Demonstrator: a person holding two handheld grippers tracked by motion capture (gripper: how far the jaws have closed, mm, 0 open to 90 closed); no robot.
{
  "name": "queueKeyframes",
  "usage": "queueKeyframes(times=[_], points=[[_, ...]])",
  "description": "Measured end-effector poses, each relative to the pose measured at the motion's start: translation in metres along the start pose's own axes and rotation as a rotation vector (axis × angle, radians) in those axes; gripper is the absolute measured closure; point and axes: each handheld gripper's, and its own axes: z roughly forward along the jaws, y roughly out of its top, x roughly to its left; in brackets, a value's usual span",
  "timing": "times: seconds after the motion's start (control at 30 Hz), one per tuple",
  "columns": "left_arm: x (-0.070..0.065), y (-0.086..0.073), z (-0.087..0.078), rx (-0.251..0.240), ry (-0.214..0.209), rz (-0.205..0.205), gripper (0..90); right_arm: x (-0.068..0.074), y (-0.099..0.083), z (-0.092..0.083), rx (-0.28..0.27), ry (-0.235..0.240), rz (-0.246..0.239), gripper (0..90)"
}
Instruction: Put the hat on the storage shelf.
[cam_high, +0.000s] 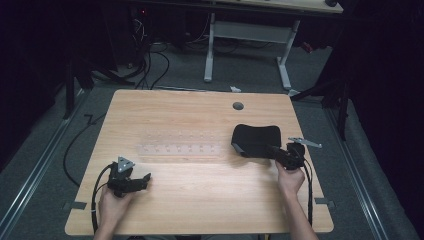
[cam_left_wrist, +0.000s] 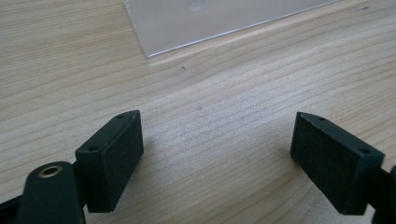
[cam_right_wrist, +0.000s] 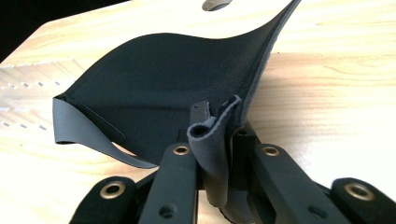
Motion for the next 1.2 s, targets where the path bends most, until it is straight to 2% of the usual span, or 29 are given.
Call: queueKeyframes(times=[0.33, 0.7, 1.0, 1.2], points=[[0.000, 0.000, 0.000, 0.006, -0.005, 0.005, 16.2, -0.004, -0.004, -0.019, 0.010, 0.021, -0.007, 84.3], [0.000, 0.000, -0.002, 0.015, -0.009, 0.012, 17.9, 0.004, -0.012, -0.036, 0.030, 0.067, -0.030, 84.2], [-0.013, 0.005, -0.011, 0.006, -0.074, 0.018, 18.0, 0.017, -0.016, -0.053, 0.028, 0.109, -0.079, 84.3], [-0.026, 0.007, -0.019, 0.009, -0.126, 0.042, 17.4, 0.025, -0.019, -0.060, 0.038, 0.139, -0.104, 84.2]])
